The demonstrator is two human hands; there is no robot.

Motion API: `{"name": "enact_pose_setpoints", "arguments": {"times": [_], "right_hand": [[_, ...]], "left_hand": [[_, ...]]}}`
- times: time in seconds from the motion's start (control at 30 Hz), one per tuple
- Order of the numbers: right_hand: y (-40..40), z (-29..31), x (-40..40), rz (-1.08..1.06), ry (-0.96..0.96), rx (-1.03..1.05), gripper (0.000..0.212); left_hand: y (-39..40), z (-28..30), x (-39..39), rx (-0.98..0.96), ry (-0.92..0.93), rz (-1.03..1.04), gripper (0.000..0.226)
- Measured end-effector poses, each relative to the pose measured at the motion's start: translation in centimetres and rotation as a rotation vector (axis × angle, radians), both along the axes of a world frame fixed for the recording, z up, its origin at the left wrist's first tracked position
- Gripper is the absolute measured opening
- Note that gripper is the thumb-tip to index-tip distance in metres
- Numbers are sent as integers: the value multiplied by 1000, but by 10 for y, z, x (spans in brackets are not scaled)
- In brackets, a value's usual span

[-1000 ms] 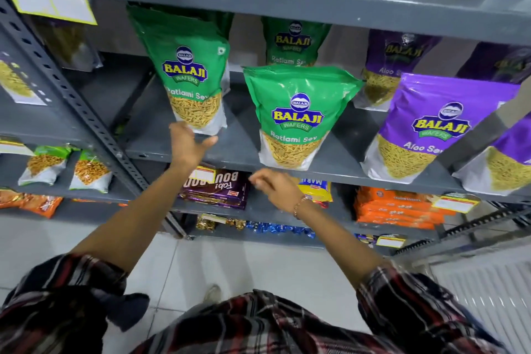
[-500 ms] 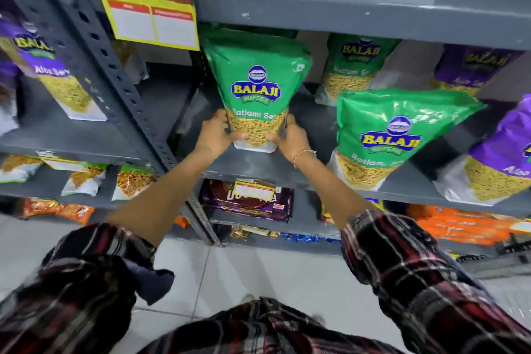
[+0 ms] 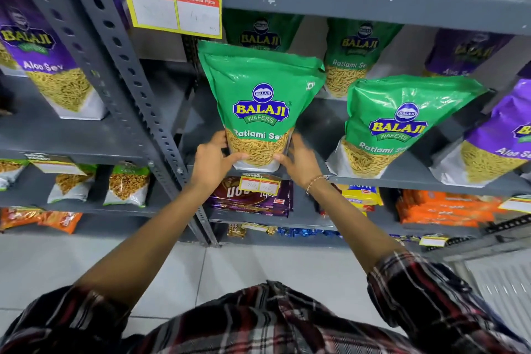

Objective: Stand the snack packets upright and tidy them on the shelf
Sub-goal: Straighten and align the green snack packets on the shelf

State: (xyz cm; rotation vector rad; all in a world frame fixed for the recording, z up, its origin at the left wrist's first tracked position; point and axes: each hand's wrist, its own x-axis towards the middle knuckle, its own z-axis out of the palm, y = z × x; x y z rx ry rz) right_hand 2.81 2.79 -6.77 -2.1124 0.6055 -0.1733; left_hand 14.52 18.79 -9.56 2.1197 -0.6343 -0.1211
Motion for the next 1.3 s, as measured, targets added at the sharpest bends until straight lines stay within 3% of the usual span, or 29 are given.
{"name": "enact_pose_setpoints", "arguments": {"times": [0.1,0.17,0.27,0.33,0.4,0.53,0.73,0.83,1.0,1.13,1.23,1.3], "right_hand": [[8,28,-8,-30,54,7,90],[12,64,-18,-130,-136,-182,101],[6,119,-22,-165,-394,-619,84],[-2,141,-12,-76,-273,-841,72],[-9,149,-2,-30,-138,-927,62],[-23,172,15,-71,-77,-866,33],[-18,183,25,-55,-27,-887,38],[3,182,33,63,-108,-848,42],[9,180,45,-42,-264,-663,18],[3,182,45,4,-216,-638,21],[4,187,39,120,-169,-686,38],[0,186,27,172,-167,-753,47]], "left_hand": [[2,-8,5,5,87,-61,81],[2,-11,8,-5,241,-146,99],[-5,-13,11,-26,345,-196,104],[-11,-16,13,-16,328,-175,97],[-12,-17,13,24,302,-137,88],[-12,-19,15,50,261,-123,74],[-13,-19,16,84,204,-134,74],[-13,-18,16,119,184,-131,73],[-12,-24,16,90,217,-129,73],[-12,-27,15,80,255,-141,79],[-2,-32,3,-40,258,-90,103],[5,-36,-15,-154,161,62,94]]}}
